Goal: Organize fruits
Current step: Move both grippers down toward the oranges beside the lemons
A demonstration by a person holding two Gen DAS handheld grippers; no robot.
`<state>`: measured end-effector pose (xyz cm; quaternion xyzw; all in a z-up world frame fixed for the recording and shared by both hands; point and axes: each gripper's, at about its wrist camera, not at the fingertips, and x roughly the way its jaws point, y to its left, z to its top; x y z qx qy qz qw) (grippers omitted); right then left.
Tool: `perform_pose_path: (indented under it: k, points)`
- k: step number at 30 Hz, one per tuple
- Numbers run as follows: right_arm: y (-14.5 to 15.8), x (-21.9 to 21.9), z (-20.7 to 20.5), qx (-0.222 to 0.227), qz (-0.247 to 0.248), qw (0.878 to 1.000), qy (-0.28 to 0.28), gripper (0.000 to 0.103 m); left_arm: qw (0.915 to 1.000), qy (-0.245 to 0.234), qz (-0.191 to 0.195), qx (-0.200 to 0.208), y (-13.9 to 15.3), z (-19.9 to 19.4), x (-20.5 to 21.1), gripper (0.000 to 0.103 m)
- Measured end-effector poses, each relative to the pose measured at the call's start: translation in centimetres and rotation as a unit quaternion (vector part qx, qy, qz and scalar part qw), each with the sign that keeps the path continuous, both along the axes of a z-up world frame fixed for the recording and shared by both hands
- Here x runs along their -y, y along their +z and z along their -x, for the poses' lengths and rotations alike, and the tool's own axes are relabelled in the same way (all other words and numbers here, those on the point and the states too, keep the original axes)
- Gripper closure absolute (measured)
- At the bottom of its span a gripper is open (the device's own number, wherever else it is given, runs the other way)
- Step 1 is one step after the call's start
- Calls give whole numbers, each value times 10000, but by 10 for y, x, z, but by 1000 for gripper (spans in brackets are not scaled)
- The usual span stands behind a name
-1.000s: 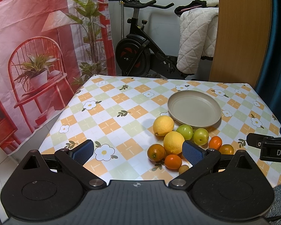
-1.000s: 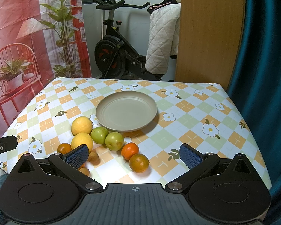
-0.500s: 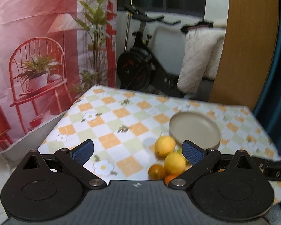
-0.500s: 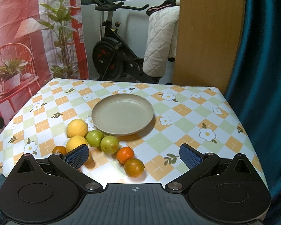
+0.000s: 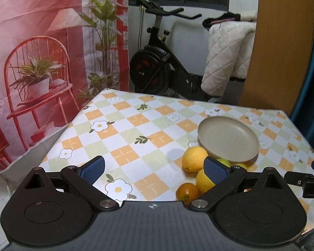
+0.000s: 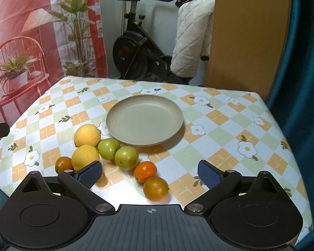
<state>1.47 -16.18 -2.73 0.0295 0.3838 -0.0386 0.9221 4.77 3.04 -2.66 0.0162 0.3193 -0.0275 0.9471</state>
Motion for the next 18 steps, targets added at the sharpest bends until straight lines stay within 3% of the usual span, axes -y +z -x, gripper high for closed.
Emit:
perform_pose_path:
  k: [8,18]
  points:
    - [-19,-2,-13,-238,-75,9996,161,22,9994,-107,-87,-317,-17,-12,-6,8]
    - [-30,8,-17,-387,-190,9989,192,31,9976,-408,-42,-558,-32,-20,-7,19]
